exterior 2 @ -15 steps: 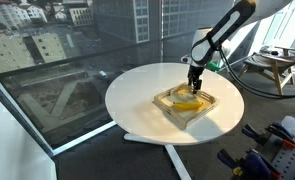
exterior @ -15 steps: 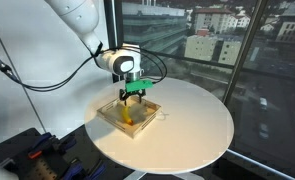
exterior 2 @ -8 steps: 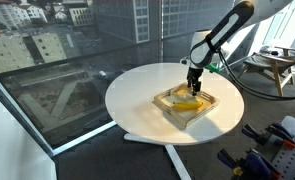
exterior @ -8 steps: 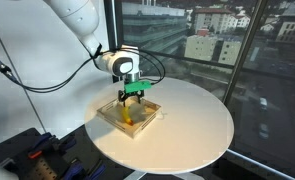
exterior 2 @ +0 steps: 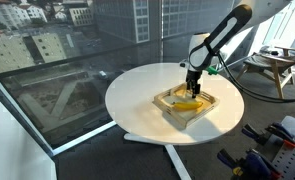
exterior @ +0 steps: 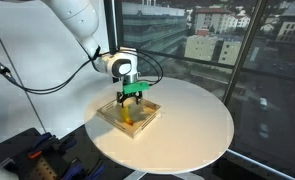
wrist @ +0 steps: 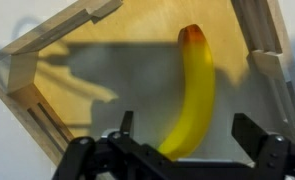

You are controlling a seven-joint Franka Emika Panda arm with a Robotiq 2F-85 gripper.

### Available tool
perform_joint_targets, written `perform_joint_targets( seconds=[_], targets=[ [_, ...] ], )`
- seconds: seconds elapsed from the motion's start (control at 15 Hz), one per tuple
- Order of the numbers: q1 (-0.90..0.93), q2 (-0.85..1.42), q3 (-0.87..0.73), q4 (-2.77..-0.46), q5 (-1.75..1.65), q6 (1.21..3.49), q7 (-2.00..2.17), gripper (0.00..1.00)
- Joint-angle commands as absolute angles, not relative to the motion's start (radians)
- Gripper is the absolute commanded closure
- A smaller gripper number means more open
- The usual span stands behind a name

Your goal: Remove the banana from the crate

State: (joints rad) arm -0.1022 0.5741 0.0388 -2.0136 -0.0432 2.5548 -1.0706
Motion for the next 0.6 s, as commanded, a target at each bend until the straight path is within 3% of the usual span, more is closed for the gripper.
perform_joint_targets(
  seconds=[0.0, 0.53],
  targets=[
    [-0.105, 0.579, 0.045, -2.009, -0.076, 2.556, -1.031, 0.0],
    [-0.104, 0.596, 0.045, -2.019, -0.087, 2.572, -1.032, 0.0]
  ],
)
